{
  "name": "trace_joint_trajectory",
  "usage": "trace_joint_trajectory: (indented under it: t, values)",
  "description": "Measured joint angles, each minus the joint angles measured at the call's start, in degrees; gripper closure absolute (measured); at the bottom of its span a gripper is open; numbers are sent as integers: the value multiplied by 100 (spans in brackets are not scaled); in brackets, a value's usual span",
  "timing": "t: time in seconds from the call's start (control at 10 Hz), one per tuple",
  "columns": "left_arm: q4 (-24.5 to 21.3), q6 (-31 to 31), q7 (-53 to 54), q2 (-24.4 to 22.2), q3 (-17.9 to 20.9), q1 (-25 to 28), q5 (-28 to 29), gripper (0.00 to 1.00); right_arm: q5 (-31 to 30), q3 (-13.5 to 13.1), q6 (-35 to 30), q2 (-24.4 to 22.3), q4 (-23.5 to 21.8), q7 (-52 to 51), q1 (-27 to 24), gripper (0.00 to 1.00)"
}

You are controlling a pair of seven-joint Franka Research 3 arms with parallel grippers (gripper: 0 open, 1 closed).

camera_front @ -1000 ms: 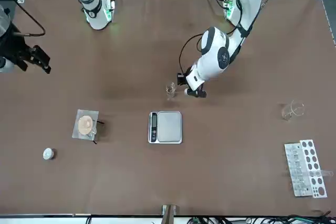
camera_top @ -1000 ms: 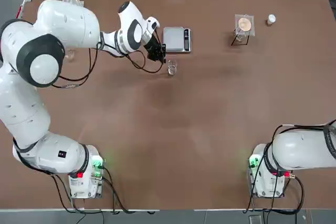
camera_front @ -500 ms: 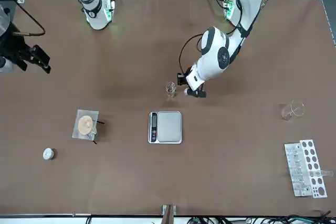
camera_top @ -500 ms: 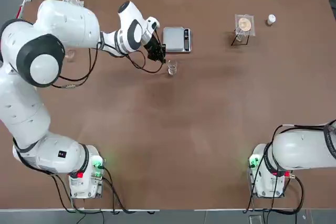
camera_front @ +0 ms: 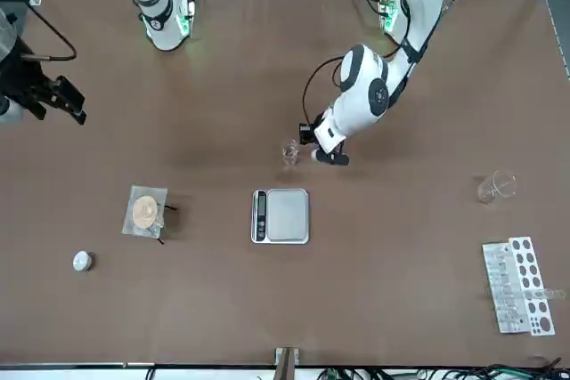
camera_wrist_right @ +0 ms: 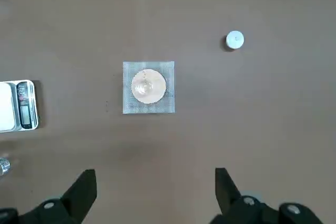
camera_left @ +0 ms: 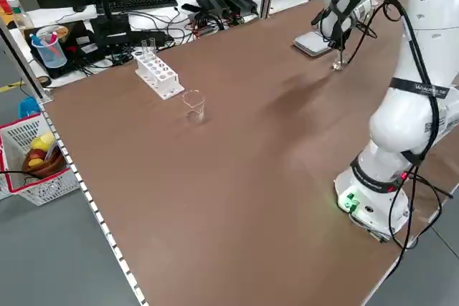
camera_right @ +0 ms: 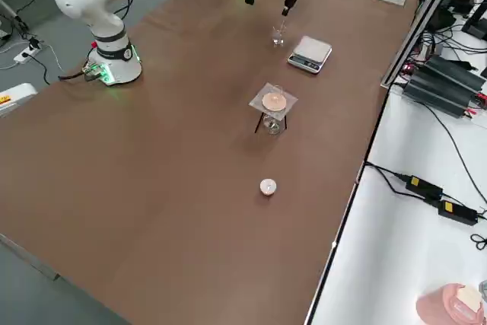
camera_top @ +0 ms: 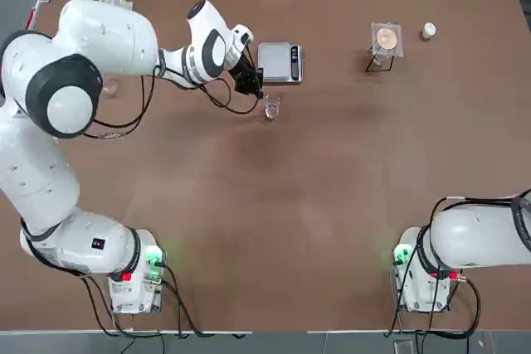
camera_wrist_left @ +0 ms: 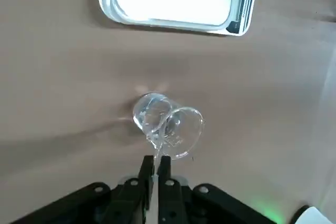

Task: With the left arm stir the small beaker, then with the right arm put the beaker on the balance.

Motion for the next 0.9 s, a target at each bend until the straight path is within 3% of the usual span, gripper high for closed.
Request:
trace_joint_trajectory:
  t: [0.5, 0.9]
  values:
    - [16, 48, -727, -85, 42, -100, 501, 93, 0, -3, 0, 0, 2, 0, 0, 0]
    - [102, 47, -886, -185, 47, -94, 530, 93, 0, -4, 0, 0, 2, 0, 0, 0]
